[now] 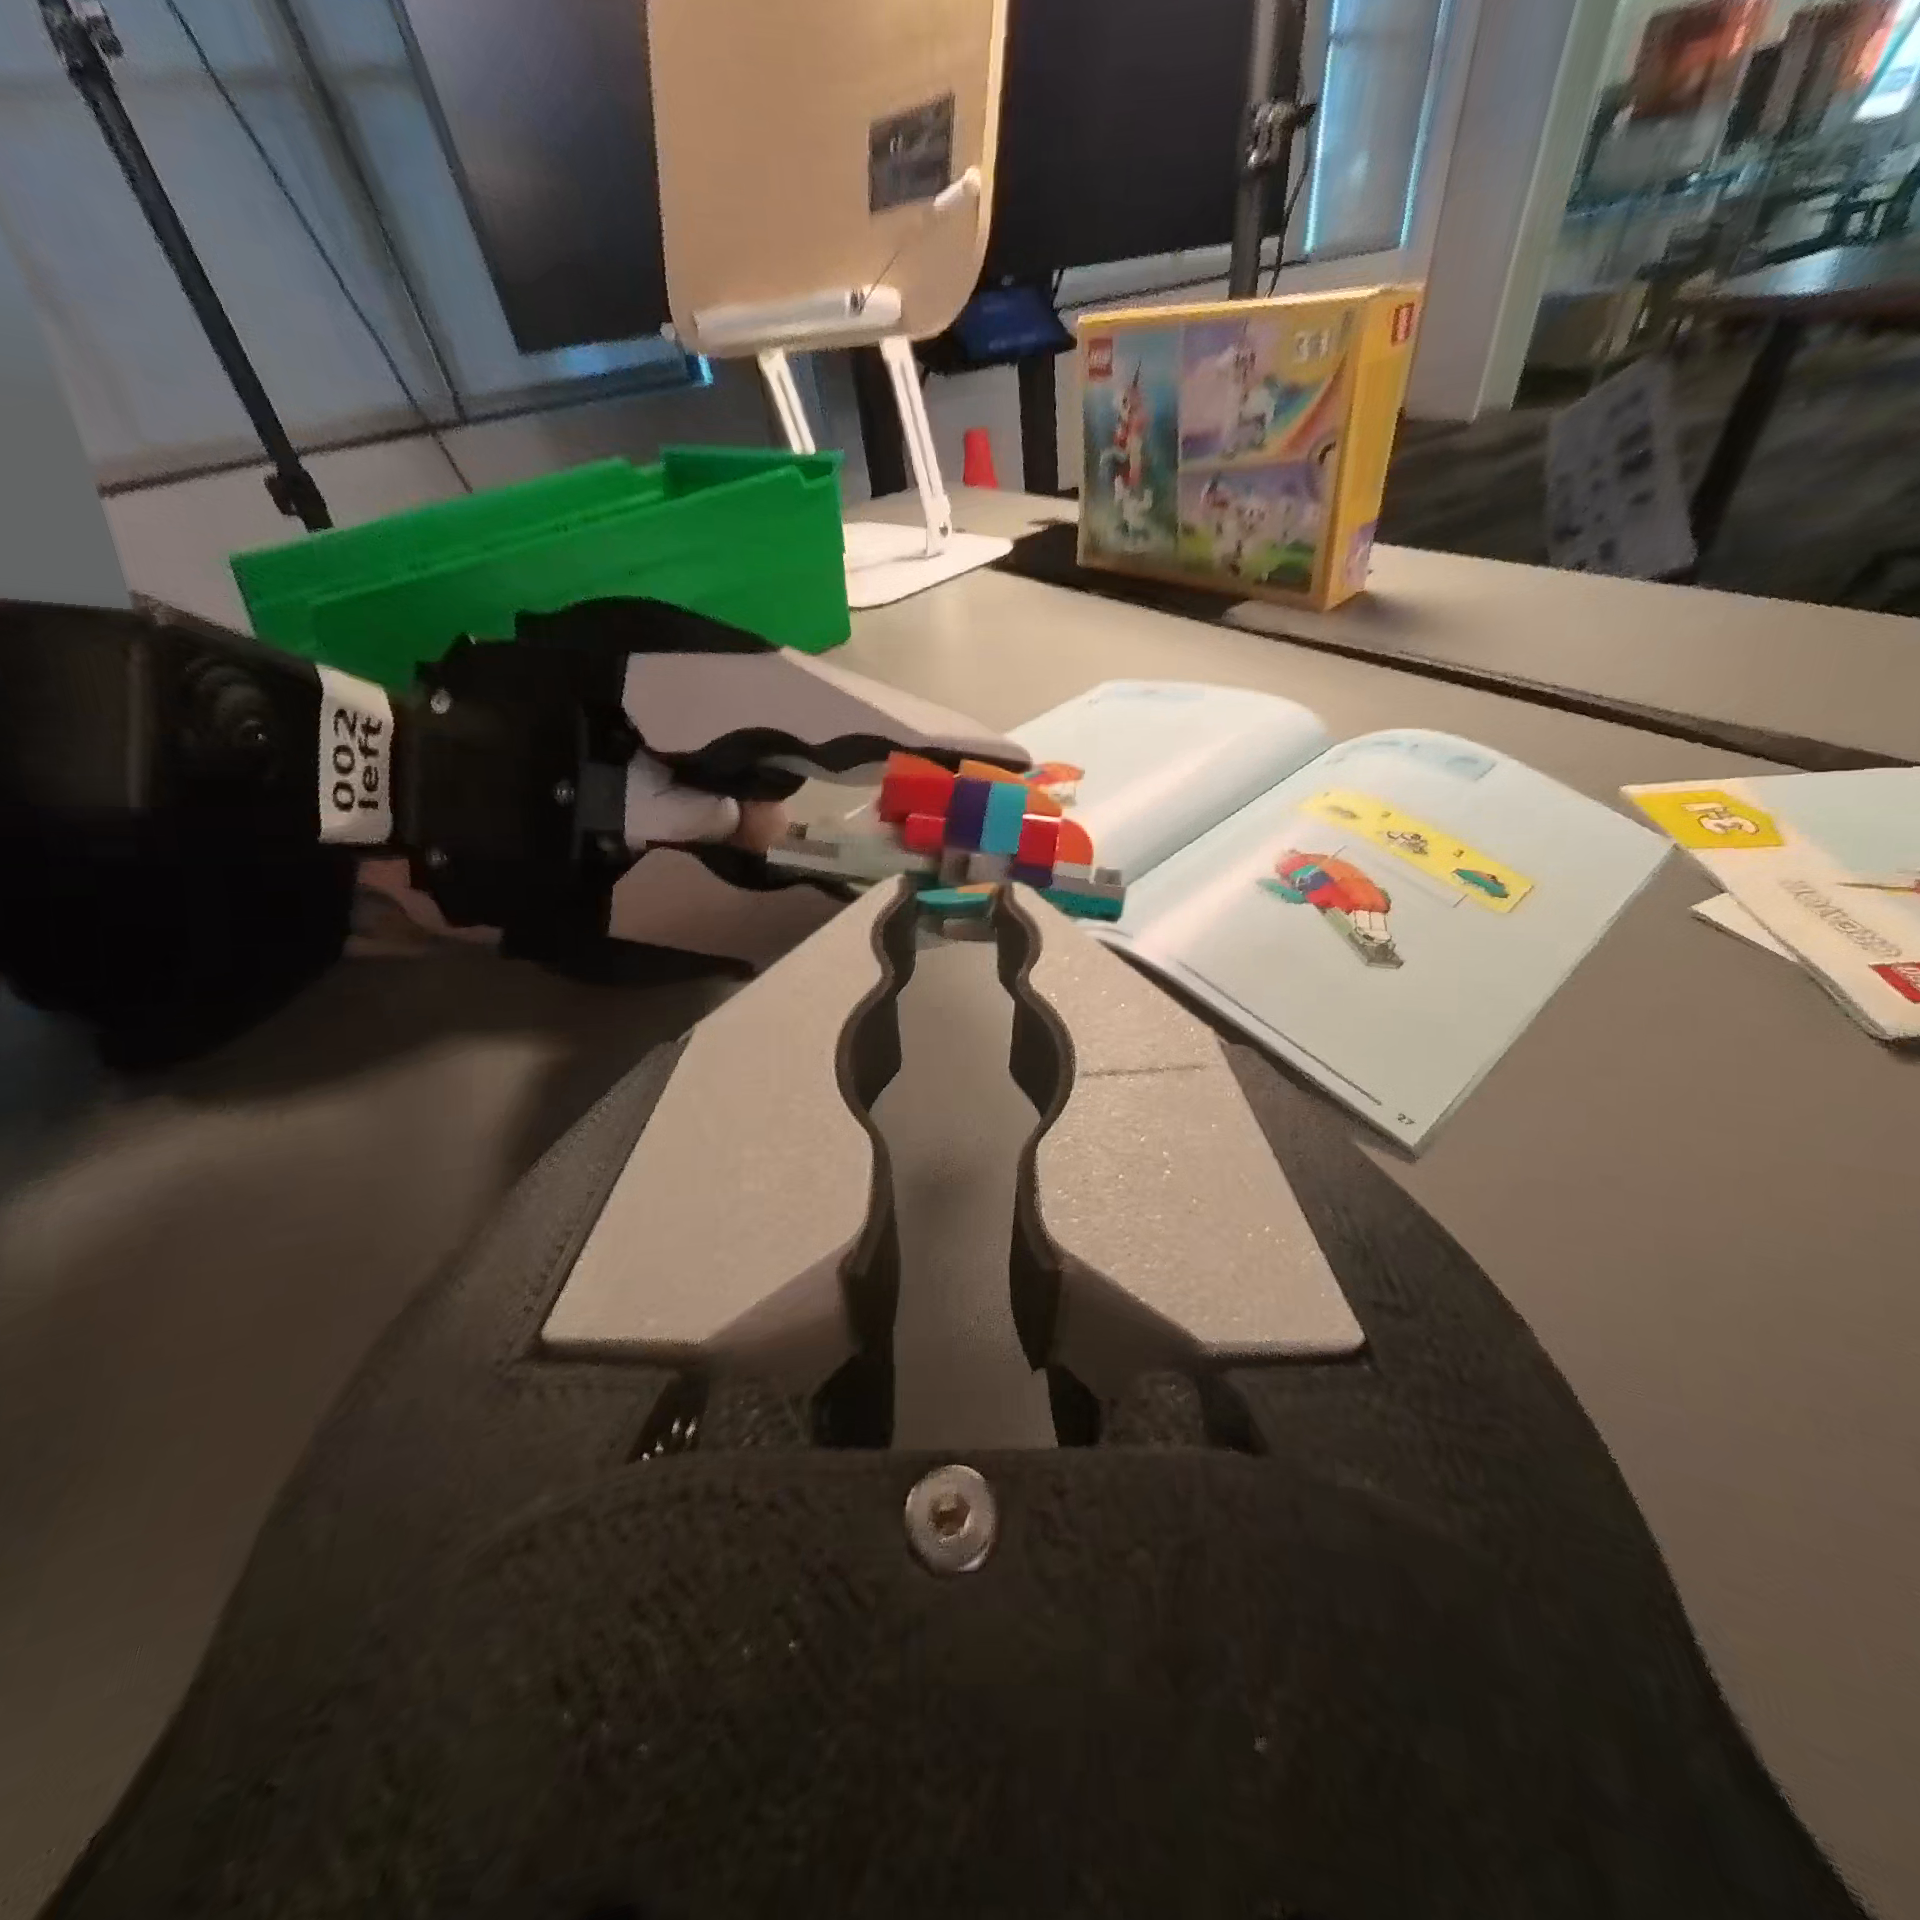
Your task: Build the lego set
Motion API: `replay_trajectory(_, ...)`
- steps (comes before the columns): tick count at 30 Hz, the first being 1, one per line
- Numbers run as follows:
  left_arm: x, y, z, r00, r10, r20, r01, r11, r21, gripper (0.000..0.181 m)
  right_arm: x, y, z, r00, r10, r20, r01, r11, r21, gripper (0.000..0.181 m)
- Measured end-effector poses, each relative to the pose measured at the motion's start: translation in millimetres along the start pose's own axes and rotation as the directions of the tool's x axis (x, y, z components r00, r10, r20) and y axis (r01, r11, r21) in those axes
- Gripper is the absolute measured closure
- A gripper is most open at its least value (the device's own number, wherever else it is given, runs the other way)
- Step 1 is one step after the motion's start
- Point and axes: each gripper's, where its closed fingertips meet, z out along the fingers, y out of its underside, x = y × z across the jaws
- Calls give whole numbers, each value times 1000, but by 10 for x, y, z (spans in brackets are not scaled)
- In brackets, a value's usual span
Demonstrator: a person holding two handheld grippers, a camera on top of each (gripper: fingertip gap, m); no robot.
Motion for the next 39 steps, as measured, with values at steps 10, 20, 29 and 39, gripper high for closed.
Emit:
replay_trajectory(10, 43, -50, -3, 1000, -3, -15, 4, 1000, 28, 150, -5, -31, 21, 991, 126, 45, -127, 991, 36, 168)
replay_trajectory(20, 4, -28, -13, 1000, 16, 23, -16, 1000, -13, 150, 13, -14, 29, 983, 177, 47, -179, 983, 31, 168)
replay_trajectory(29, 19, -26, -37, 995, 95, 40, -94, 995, -25, 150, 8, -22, 43, 974, 220, 59, -223, 974, 43, 168)
replay_trajectory(39, 20, -18, -20, 987, 150, 60, -148, 988, -46, 150, 14, -11, 58, 965, 254, 59, -257, 966, 39, 168)
